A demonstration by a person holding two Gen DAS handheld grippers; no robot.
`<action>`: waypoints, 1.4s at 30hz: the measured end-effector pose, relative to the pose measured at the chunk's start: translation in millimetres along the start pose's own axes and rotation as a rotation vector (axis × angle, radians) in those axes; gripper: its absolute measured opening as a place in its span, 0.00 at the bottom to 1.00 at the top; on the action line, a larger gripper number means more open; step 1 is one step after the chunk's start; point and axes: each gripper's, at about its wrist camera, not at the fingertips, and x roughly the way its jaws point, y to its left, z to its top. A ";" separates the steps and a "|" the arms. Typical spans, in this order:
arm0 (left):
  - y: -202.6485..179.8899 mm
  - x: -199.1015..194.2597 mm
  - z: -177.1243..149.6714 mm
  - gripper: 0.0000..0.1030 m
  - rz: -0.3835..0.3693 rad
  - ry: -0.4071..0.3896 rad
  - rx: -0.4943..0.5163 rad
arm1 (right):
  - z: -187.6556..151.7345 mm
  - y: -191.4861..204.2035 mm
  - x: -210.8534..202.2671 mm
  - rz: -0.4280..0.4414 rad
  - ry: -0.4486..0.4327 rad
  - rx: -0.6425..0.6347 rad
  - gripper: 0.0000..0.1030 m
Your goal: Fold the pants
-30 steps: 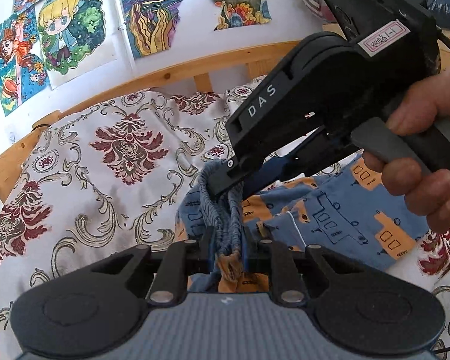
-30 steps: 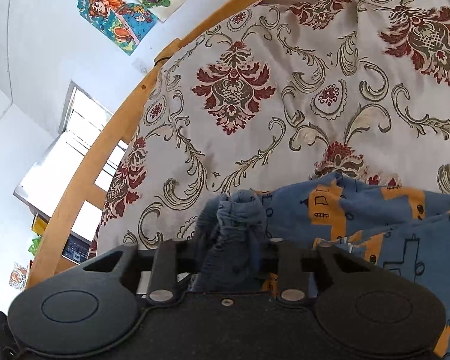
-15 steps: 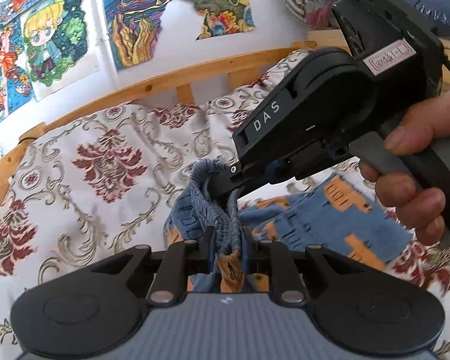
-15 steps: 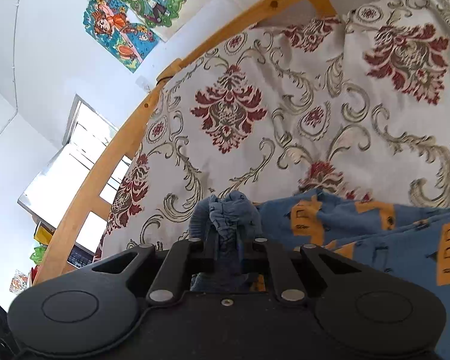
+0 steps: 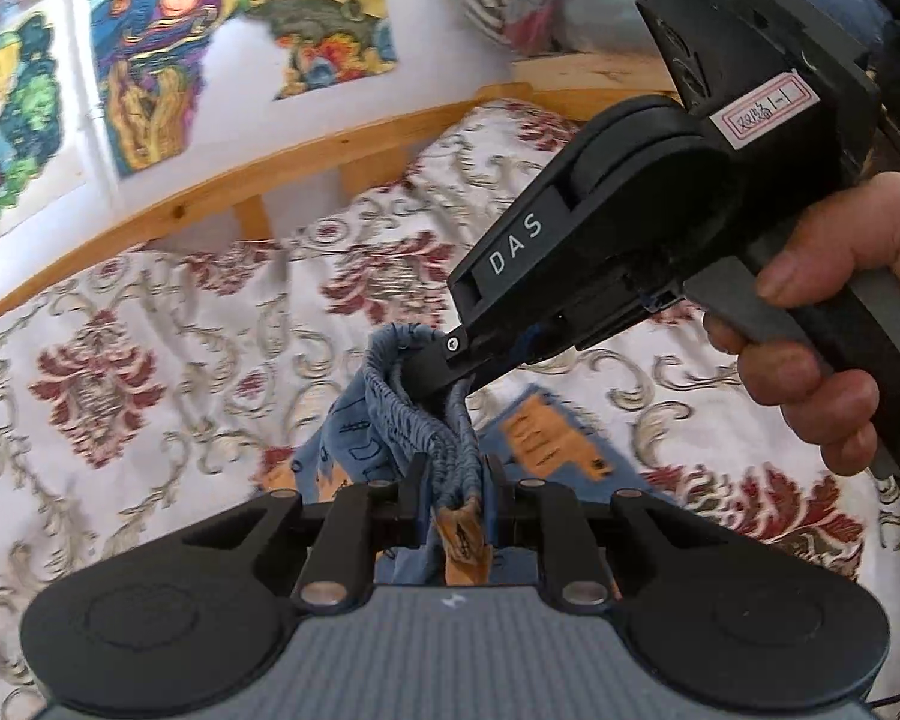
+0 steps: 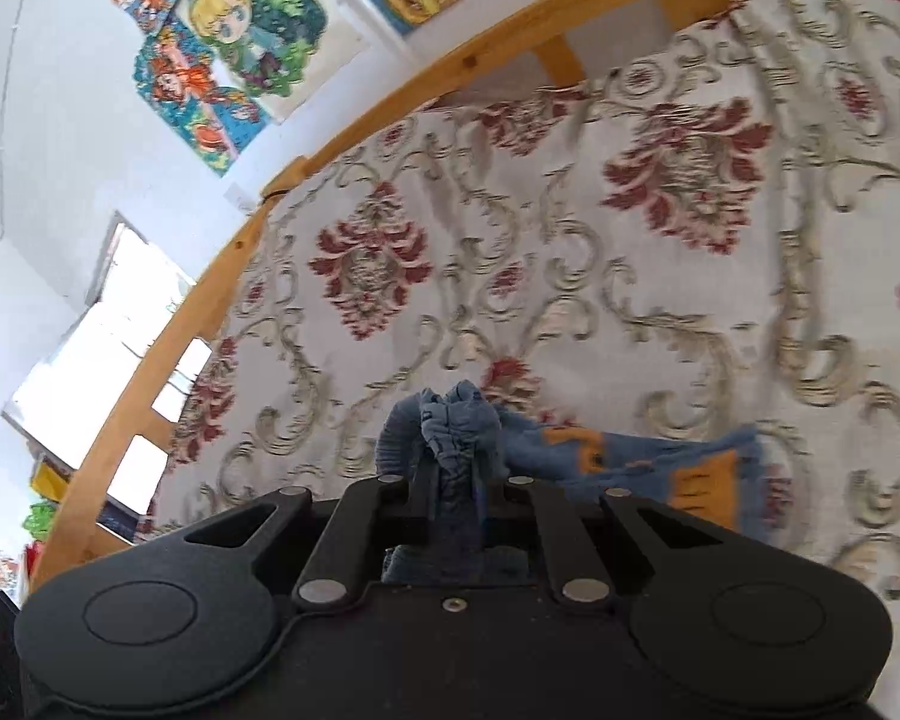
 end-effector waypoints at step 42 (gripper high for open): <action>-23.4 58.0 -8.7 0.48 -0.249 0.098 -0.097 | -26.4 -82.3 -19.5 -0.226 -0.013 0.090 0.22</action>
